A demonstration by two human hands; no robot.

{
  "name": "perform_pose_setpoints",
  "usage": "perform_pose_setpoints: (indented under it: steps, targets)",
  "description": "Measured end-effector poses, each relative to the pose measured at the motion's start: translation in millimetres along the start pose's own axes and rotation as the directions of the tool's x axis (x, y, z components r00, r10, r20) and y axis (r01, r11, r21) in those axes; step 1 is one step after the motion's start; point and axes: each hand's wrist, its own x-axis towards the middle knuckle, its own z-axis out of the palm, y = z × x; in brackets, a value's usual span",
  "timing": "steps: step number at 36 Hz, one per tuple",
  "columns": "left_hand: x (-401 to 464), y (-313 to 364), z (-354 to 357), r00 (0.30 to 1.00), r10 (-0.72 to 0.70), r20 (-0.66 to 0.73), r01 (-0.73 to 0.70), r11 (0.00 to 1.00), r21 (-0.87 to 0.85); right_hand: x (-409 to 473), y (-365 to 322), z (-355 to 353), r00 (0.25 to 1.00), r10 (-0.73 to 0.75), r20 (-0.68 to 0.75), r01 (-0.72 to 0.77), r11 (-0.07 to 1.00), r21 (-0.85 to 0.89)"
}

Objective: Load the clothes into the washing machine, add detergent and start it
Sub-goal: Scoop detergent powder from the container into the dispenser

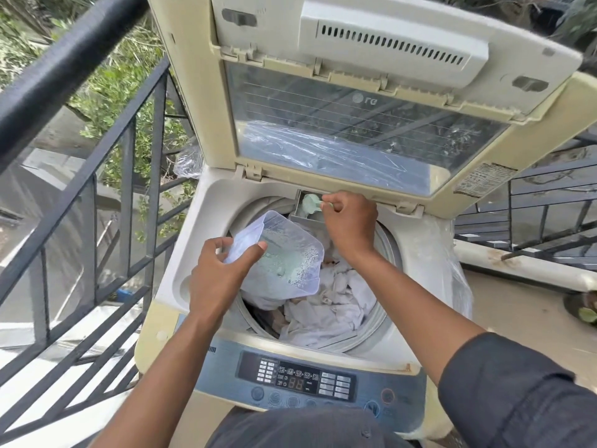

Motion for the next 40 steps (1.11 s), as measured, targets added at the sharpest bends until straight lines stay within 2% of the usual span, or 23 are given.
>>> perform_pose_setpoints:
  steps: [13,21,24,28,33,37,40]
  targets:
    - [3.7,-0.7,2.7,1.000,-0.006,0.007,0.006,1.000,0.003,-3.7,-1.6,-5.3,0.975,-0.221,0.028,0.222,0.967,-0.121]
    - [4.5,-3.5,5.8,1.000,0.001,0.004,-0.001,1.000,0.012,-4.7,8.3,-10.2,0.961,-0.263,0.087,0.276,0.933,-0.229]
    - [4.4,-3.1,5.5,1.000,0.006,0.008,-0.007,1.000,0.012,-2.9,13.1,-10.8,0.944,-0.303,0.130,0.329,0.892,-0.310]
    - [3.9,-1.1,3.4,1.000,0.012,0.019,-0.012,1.000,0.006,-0.2,19.0,-13.2,0.886,-0.411,0.215,0.464,0.785,-0.410]
    - [3.2,1.6,0.9,1.000,0.018,0.023,-0.018,1.000,0.018,2.2,28.2,-17.8,0.874,-0.416,0.251,0.486,0.751,-0.447]
    - [2.2,2.6,0.8,0.999,0.026,0.028,-0.026,1.000,0.011,-1.4,32.4,-25.3,0.883,-0.420,0.212,0.470,0.769,-0.433]
    - [1.0,0.9,0.7,0.999,0.038,0.037,-0.039,0.999,0.014,-11.5,26.5,-37.5,0.884,-0.457,0.097,0.455,0.792,-0.407]
